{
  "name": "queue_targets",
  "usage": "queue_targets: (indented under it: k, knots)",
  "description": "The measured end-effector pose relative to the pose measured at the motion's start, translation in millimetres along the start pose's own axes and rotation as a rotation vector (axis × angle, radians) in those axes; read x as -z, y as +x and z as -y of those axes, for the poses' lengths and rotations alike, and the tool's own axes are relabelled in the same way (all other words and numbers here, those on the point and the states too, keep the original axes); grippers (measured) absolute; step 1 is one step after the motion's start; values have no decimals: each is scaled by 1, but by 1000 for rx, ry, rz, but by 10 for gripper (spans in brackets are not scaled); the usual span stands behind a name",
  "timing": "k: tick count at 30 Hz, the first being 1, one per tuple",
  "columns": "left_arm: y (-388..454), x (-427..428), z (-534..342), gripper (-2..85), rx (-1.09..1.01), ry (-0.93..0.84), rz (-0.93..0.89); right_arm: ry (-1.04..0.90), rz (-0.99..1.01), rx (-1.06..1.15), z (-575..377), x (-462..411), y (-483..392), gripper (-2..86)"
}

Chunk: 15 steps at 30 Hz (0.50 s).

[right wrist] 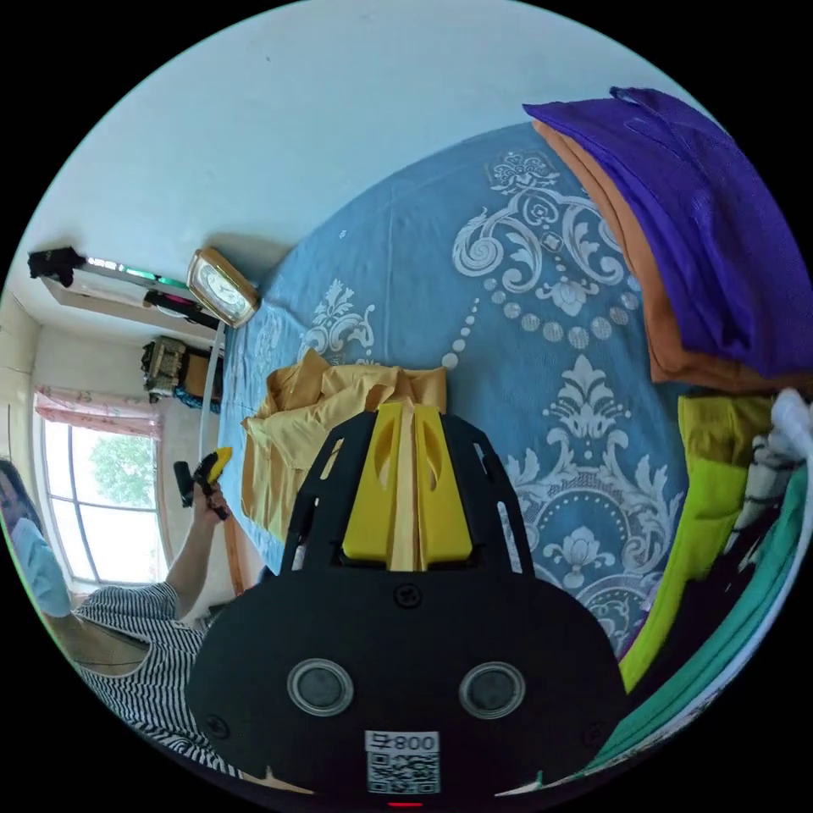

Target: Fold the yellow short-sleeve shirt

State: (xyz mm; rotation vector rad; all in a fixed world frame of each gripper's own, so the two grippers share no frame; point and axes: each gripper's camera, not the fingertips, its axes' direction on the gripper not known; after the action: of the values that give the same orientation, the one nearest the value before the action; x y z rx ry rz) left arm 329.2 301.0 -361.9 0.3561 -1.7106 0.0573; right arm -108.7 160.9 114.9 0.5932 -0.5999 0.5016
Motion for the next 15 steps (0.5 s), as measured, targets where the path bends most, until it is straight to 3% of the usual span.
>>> queue_targets:
  k: [4, 8, 15]
  knots:
    - [51, -35, 31, 83, -2, -158, -37, 5, 120, 53, -28, -16, -77, 26]
    - [96, -43, 74, 81, 21, -187, -95, -71, 71, 152, -38, -58, -168, 34]
    - [264, -15, 124, 85, -512, -190, 437, -87, -592, 818, -78, -141, -398, 55]
